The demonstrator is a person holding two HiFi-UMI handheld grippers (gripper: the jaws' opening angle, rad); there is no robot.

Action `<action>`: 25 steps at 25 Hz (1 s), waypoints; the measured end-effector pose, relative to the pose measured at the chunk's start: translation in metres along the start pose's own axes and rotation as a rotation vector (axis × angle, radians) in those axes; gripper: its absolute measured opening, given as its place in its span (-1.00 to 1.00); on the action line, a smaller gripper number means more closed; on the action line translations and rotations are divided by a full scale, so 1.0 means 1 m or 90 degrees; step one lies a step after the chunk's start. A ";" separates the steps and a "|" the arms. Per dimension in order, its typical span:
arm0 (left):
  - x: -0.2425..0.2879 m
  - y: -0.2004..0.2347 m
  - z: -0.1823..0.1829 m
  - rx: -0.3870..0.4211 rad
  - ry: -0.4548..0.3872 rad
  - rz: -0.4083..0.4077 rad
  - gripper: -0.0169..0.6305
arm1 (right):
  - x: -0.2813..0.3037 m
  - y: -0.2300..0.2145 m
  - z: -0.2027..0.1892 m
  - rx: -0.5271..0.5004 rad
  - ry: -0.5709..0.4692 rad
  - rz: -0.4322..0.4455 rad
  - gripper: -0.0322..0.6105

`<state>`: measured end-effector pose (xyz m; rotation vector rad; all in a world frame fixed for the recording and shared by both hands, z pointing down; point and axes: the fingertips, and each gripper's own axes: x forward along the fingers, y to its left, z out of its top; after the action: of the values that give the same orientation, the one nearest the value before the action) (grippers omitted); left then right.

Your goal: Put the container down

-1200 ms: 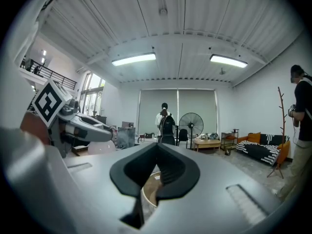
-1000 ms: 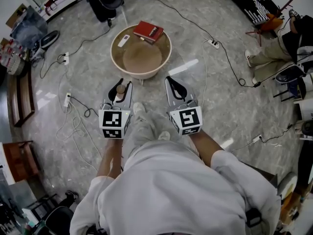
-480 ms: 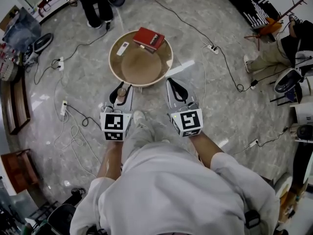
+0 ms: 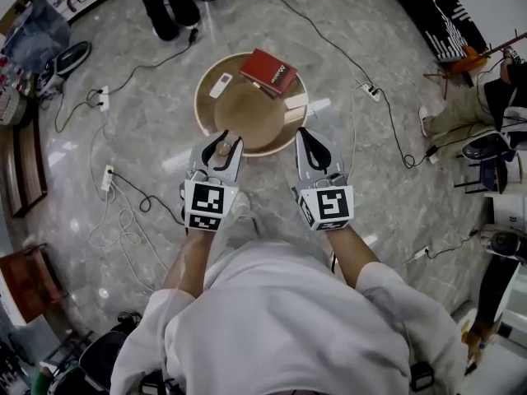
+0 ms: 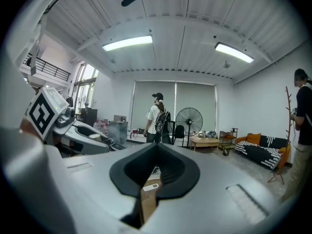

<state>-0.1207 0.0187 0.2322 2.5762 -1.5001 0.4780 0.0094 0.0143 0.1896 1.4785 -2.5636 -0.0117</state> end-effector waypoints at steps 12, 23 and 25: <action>0.066 0.048 -0.033 -0.015 0.013 -0.002 -0.59 | 0.075 -0.018 -0.029 0.000 0.011 0.008 -0.89; 0.136 0.070 -0.069 -0.025 0.014 0.058 -0.59 | 0.135 -0.051 -0.092 0.005 0.013 0.065 -0.89; 0.153 0.073 -0.079 -0.026 0.012 0.068 -0.59 | 0.145 -0.057 -0.102 0.003 0.006 0.073 -0.89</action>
<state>-0.1300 -0.1228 0.3534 2.4637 -1.6302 0.4759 0.0038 -0.1308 0.3071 1.3280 -2.6385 0.0168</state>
